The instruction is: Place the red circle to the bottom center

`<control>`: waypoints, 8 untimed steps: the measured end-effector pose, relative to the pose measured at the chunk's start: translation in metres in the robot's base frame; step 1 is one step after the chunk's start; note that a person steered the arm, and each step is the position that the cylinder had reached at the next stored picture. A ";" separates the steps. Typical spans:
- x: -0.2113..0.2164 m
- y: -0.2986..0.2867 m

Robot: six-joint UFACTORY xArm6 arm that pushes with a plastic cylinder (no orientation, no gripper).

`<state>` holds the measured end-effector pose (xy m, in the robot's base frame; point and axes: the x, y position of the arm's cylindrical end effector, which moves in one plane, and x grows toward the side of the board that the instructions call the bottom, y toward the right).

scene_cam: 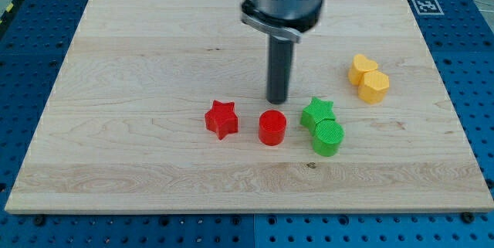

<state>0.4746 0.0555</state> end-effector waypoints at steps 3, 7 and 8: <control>0.011 0.003; 0.067 -0.020; 0.071 -0.020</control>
<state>0.5460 0.0358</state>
